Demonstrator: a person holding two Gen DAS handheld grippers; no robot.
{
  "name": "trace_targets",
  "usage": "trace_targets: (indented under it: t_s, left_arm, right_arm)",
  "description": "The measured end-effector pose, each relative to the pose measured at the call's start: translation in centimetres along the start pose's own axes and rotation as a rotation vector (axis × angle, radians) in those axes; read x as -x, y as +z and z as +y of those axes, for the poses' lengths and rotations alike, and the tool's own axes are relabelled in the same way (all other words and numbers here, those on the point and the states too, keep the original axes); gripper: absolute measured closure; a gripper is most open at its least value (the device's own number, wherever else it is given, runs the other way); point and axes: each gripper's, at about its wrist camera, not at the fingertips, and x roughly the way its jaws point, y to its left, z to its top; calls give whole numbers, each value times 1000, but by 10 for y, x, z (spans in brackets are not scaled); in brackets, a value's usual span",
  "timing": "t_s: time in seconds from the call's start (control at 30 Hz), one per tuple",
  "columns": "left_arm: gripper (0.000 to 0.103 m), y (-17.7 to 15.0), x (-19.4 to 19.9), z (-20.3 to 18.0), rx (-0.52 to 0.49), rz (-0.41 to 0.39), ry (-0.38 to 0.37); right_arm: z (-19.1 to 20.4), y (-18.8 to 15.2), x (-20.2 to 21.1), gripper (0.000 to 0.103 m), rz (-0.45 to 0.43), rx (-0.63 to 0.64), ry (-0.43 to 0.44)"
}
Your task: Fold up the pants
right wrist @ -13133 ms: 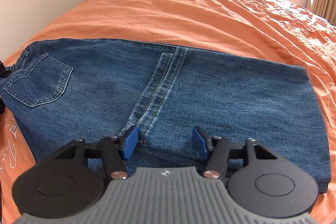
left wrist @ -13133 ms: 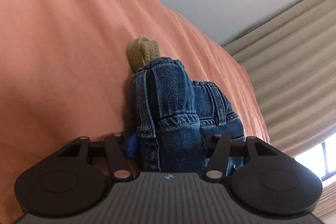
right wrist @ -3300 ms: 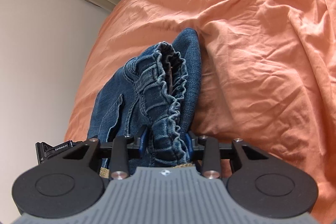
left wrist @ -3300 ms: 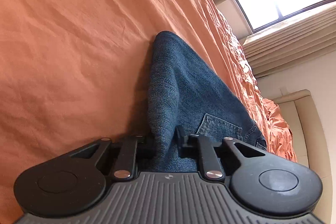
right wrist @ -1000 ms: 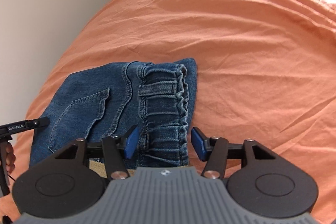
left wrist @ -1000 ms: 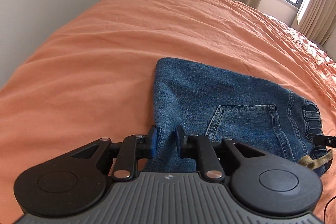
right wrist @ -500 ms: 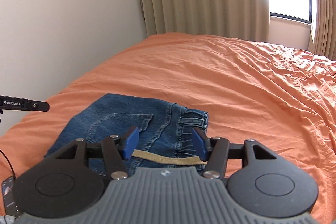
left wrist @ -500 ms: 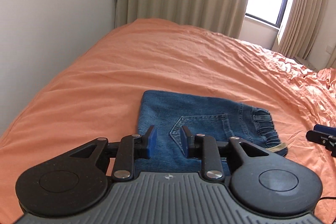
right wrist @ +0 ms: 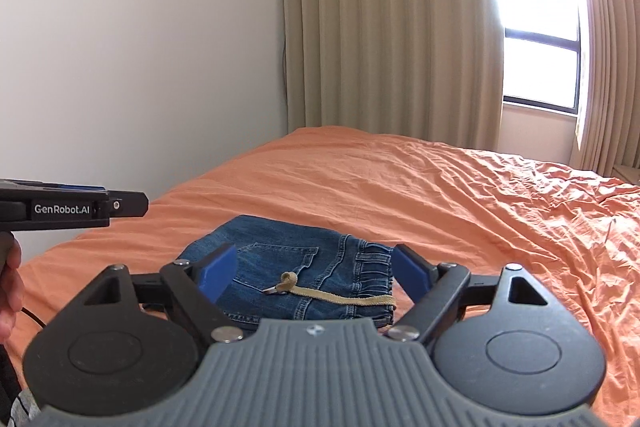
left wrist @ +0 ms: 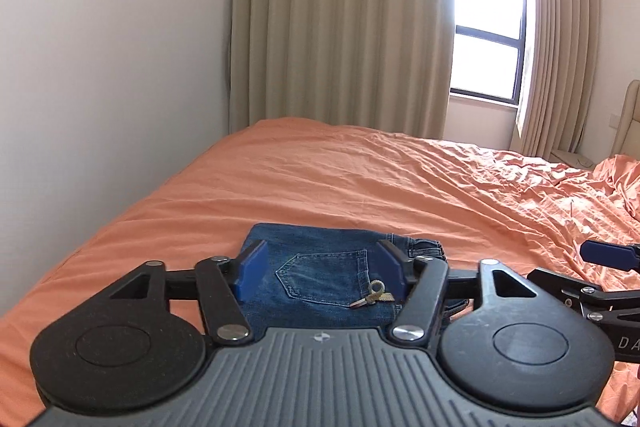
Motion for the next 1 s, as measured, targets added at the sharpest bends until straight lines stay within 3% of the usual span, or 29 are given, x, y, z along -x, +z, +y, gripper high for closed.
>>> trace_targets:
  t_s: [0.1, 0.47, 0.63, 1.0]
  left_arm:
    - [12, -10, 10, -6, -14, -20, 20]
    - [11, -49, -2, -13, -42, 109, 88]
    - [11, -61, -3, -15, -65, 147, 82]
    - [11, -64, -4, -22, -73, 165, 78]
  right_arm:
    - [7, -8, 12, 23, -21, 0, -23]
    - [19, -44, -3, 22, 79, -27, -58]
    - [19, -59, -15, 22, 133, -53, -75]
    - [11, -56, -12, 22, 115, -82, -82]
